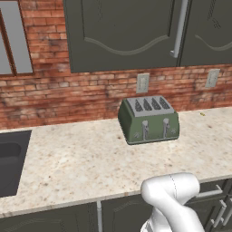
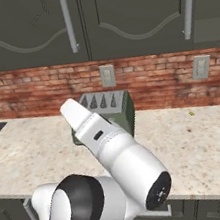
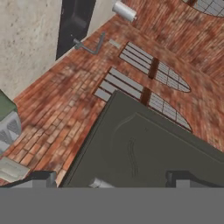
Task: Close all open cabinet doors.
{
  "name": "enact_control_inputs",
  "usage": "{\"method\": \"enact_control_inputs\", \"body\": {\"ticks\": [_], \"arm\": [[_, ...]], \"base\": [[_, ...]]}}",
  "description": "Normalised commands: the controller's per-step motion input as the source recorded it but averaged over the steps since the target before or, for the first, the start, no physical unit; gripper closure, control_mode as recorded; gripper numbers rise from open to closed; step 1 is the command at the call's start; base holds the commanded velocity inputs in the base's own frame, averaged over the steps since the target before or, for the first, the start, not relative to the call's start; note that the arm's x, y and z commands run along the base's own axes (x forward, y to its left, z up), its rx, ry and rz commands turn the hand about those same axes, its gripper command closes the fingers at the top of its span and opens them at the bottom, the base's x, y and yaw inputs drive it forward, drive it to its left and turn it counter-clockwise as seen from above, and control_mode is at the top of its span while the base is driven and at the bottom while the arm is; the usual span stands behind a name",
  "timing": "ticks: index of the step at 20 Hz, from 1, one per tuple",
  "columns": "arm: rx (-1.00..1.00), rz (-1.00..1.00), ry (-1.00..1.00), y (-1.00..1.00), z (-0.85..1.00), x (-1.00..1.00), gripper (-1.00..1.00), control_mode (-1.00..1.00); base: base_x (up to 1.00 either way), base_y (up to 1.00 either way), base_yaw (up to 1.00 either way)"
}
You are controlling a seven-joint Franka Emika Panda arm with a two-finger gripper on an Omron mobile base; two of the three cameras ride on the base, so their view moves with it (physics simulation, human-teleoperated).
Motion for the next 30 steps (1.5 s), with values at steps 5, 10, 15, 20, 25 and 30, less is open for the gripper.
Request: {"method": "enact_control_inputs", "body": {"ticks": [5, 10, 15, 20, 25, 30], "arm": [[0.0, 0.0, 0.0, 0.01, 0.0, -0.37, -1.0, -1.0], [0.0, 0.0, 0.0, 0.09, 0.0, -0.18, -1.0, -1.0], [0.0, 0.0, 0.0, 0.05, 0.0, -0.12, -1.0, -1.0], [-0.01, 0.0, 0.0, 0.1, 0.0, -0.06, -1.0, -1.0], [-0.01, -0.01, 0.0, 0.08, 0.0, -0.08, -1.0, 1.0], [0.0, 0.0, 0.0, 0.0, 0.0, 0.0, -1.0, 1.0]], "base": [[0.0, 0.0, 0.0], [0.0, 0.0, 0.0], [0.0, 0.0, 0.0], [0.0, 0.0, 0.0], [-0.09, 0.06, -0.01], [-0.2, 0.19, -0.03]]}}
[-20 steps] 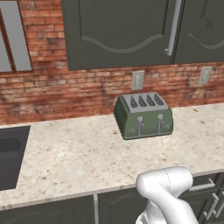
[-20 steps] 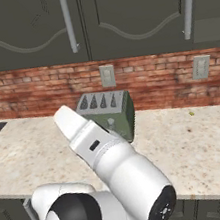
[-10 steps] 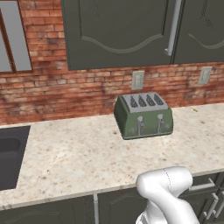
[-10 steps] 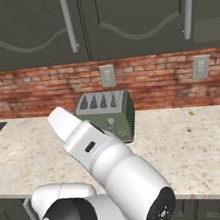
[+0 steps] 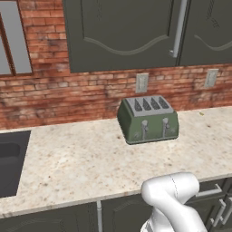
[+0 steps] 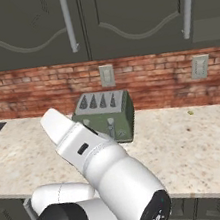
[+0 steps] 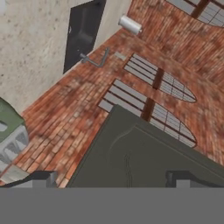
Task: Close all open cabinet doors.
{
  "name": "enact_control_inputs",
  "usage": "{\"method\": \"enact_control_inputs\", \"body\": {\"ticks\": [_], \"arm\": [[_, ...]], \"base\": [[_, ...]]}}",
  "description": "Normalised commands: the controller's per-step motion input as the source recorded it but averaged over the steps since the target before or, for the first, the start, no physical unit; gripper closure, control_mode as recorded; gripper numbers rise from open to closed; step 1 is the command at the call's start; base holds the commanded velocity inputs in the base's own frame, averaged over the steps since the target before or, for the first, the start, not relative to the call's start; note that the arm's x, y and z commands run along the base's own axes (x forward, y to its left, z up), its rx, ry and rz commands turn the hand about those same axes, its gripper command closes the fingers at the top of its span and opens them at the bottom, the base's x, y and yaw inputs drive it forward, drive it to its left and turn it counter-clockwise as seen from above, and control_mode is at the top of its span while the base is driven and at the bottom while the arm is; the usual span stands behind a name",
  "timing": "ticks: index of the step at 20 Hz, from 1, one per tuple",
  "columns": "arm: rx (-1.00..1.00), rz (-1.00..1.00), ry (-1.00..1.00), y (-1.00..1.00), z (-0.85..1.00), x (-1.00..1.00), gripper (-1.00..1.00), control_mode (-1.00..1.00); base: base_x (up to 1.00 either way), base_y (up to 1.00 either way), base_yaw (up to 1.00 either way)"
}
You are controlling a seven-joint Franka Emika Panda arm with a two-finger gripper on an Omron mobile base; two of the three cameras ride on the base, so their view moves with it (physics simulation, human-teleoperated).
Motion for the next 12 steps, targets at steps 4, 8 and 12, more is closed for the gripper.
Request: {"method": "enact_control_inputs", "body": {"ticks": [4, 8, 12], "arm": [[0.0, 0.0, 0.0, 0.0, 0.0, 0.0, -1.0, 1.0], [0.0, 0.0, 0.0, 0.0, 0.0, 0.0, -1.0, 1.0], [0.0, 0.0, 0.0, 0.0, 0.0, 0.0, -1.0, 1.0]], "base": [[-0.21, 0.1, -0.03], [-0.25, 0.02, -0.03], [-0.41, 0.07, -0.01]]}}
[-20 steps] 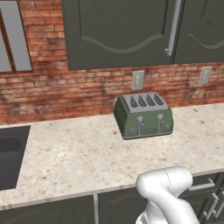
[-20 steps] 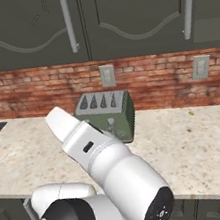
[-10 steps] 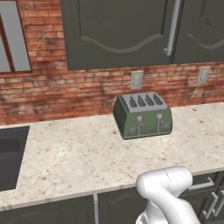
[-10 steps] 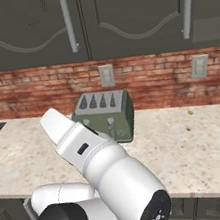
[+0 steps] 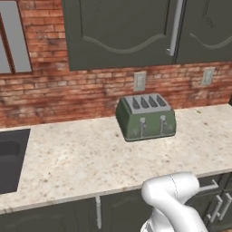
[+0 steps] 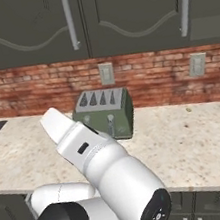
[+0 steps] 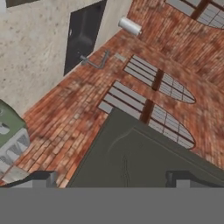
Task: Close all open cabinet doors.
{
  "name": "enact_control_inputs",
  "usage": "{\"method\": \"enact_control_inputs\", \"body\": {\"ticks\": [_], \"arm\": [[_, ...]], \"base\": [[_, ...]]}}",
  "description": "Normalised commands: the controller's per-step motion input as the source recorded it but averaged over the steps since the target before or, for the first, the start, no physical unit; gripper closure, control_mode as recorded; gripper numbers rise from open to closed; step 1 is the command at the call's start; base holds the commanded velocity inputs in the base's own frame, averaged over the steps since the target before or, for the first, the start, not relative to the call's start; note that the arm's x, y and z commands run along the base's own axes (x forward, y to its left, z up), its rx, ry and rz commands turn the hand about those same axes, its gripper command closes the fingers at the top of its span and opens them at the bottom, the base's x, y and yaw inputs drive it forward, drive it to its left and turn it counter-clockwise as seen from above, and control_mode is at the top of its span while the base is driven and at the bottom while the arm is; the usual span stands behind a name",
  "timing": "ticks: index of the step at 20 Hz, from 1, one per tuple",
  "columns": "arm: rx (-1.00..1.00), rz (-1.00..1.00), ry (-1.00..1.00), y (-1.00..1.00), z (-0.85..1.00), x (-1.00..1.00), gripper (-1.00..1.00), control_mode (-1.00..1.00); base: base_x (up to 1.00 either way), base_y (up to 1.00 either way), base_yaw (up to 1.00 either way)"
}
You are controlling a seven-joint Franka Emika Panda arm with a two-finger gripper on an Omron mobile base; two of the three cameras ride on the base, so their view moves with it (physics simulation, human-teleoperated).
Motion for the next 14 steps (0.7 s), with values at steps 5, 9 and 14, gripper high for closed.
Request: {"method": "enact_control_inputs", "body": {"ticks": [5, 9, 14], "arm": [[0.0, 0.0, 0.0, 0.0, 0.0, 0.0, -1.0, 1.0], [0.0, 0.0, 0.0, 0.0, 0.0, 0.0, -1.0, 1.0], [0.0, 0.0, 0.0, 0.0, 0.0, 0.0, -1.0, 1.0]], "base": [[-0.52, 0.04, 0.0], [-0.58, 0.0, 0.0], [-0.47, -0.02, 0.0]]}}
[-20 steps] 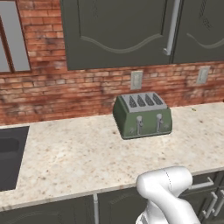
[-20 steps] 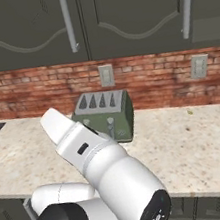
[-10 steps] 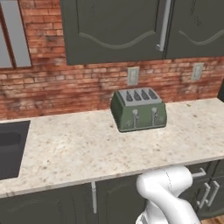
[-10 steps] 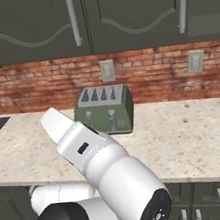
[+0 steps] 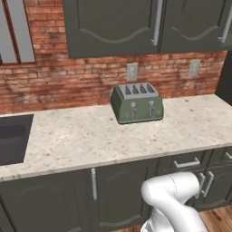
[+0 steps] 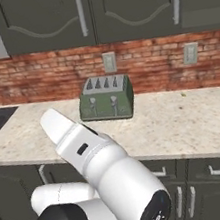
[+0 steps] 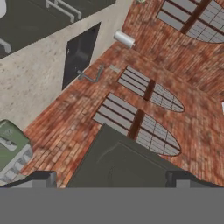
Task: Close all open cabinet doors.
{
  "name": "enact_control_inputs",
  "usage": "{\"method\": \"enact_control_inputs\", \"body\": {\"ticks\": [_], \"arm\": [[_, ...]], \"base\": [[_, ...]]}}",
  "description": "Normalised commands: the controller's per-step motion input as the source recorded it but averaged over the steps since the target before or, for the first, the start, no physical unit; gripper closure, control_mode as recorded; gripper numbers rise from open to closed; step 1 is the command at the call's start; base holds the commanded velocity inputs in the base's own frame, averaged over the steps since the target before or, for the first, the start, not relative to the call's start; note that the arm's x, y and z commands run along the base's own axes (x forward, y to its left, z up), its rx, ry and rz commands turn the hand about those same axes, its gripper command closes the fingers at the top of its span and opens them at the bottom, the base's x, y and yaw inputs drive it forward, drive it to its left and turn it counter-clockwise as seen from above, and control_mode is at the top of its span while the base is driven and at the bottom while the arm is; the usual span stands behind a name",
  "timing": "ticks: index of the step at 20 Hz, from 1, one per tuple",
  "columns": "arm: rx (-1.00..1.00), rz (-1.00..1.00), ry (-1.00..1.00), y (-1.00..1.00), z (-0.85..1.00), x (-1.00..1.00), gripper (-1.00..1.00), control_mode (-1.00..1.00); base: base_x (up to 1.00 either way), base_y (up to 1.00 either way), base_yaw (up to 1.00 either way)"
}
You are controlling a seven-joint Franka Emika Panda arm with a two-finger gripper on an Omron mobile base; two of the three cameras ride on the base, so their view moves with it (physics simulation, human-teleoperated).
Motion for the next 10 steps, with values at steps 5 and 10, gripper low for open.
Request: {"method": "enact_control_inputs", "body": {"ticks": [5, 10], "arm": [[0.0, 0.0, 0.0, 0.0, 0.0, 0.0, -1.0, 1.0], [0.0, 0.0, 0.0, 0.0, 0.0, 0.0, -1.0, 1.0]], "base": [[-0.11, -0.24, 0.0], [0.0, -0.42, 0.0]]}}
